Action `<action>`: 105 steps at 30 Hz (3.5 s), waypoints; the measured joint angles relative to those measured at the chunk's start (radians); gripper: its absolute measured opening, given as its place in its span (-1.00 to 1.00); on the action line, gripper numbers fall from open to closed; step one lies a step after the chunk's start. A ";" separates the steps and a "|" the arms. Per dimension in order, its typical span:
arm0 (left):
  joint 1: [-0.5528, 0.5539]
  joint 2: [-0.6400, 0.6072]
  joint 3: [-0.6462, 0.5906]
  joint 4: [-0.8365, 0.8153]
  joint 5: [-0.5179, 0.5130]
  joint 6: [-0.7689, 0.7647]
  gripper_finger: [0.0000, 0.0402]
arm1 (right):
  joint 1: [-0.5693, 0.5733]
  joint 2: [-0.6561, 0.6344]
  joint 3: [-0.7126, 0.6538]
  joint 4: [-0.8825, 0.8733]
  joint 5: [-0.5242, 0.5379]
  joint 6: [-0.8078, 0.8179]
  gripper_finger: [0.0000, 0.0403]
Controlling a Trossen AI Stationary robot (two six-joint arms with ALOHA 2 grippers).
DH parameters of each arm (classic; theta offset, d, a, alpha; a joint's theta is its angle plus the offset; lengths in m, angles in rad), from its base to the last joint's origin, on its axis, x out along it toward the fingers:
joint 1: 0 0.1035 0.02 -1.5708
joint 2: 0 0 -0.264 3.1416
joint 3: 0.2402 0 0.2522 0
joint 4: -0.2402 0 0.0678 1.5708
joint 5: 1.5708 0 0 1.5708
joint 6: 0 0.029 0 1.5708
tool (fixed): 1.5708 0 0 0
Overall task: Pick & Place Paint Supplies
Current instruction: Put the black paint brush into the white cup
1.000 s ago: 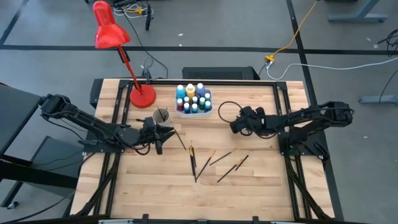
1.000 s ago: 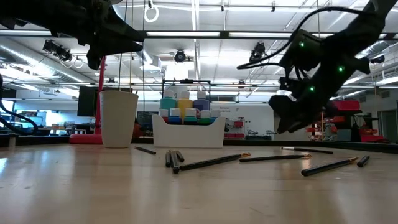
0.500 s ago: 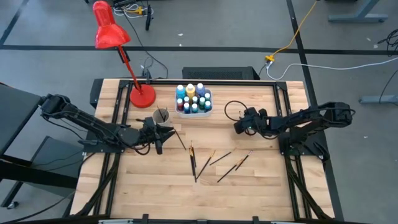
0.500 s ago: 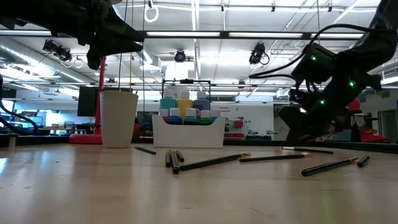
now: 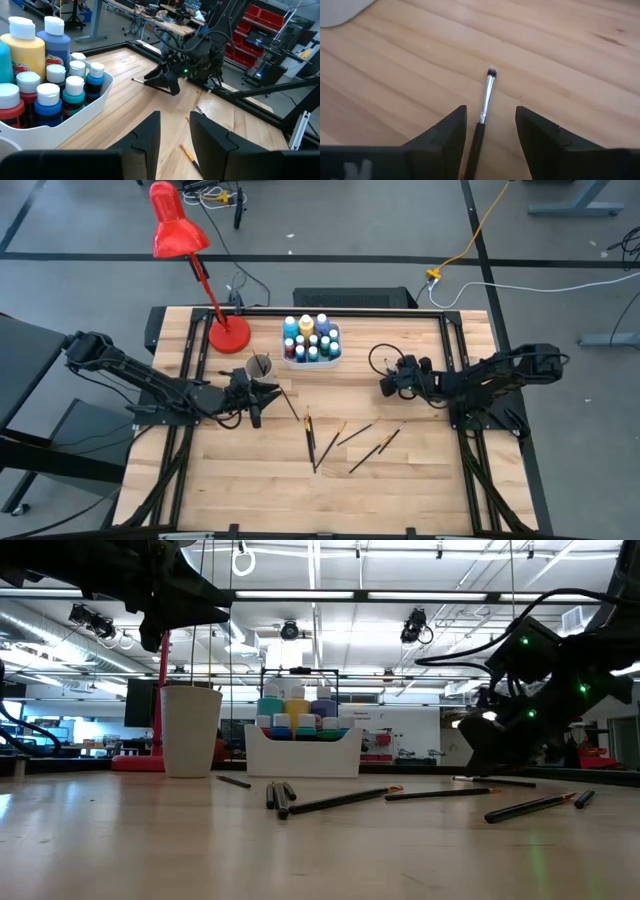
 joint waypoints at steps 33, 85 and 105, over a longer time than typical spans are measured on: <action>0.000 0.000 0.000 0.000 0.006 -0.025 -0.43 | 0.036 0.257 -0.003 0.486 -0.047 -0.153 -0.95; 0.000 0.000 0.000 0.000 0.006 -0.015 -0.43 | -0.572 -0.154 0.131 -0.136 -0.328 -0.541 0.02; 0.000 0.000 0.000 0.000 0.006 -0.015 -0.43 | -0.601 -0.056 0.380 -0.667 -0.275 -0.521 0.02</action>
